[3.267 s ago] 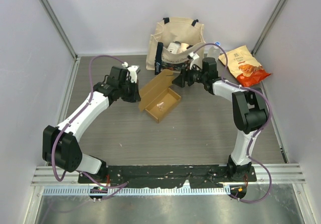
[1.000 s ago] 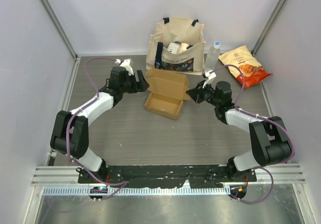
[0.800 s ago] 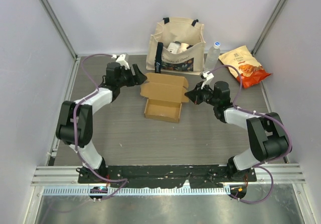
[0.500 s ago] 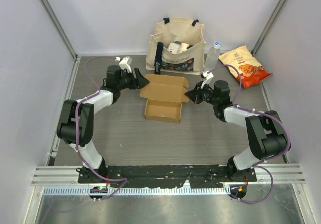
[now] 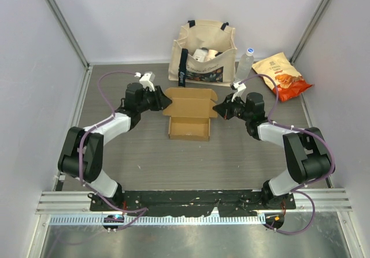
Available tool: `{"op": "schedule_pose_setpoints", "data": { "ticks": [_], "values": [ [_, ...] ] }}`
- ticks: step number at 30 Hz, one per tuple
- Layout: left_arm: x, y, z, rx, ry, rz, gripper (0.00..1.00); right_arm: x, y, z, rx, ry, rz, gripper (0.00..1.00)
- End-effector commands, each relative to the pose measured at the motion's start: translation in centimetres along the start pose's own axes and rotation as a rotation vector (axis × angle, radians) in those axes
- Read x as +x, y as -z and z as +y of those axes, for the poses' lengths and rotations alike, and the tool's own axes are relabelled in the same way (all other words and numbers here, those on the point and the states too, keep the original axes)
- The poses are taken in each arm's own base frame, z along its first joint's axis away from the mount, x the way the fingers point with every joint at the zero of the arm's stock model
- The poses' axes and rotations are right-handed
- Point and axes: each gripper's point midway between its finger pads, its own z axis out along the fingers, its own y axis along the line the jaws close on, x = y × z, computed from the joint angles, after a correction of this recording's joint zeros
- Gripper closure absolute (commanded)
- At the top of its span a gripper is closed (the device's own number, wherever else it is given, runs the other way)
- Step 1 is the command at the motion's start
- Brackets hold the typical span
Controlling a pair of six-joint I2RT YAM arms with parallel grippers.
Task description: Fold the paper box
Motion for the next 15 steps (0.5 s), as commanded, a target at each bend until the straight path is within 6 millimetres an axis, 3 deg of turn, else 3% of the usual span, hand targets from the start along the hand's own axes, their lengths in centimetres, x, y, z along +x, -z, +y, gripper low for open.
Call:
{"op": "schedule_pose_setpoints", "data": {
  "ticks": [1, 9, 13, 15],
  "values": [
    [-1.9, 1.6, -1.0, -0.082, -0.083, -0.074, 0.64, -3.5, 0.0, 0.6, 0.019, 0.056, -0.073, 0.99],
    [-1.2, 1.3, -1.8, -0.249, -0.234, -0.021, 0.86, -3.9, -1.1, 1.9, 0.122, 0.082, -0.038, 0.99],
    [-1.2, 1.3, -2.7, -0.287, -0.277, -0.032, 1.00, -5.4, -1.3, 2.0, 0.237, 0.067, -0.058, 0.99],
    [-1.2, 1.2, -3.6, -0.299, -0.297, -0.052, 1.00, -6.3, -1.0, 1.4, 0.336, 0.045, -0.083, 0.98]
  ]
}}
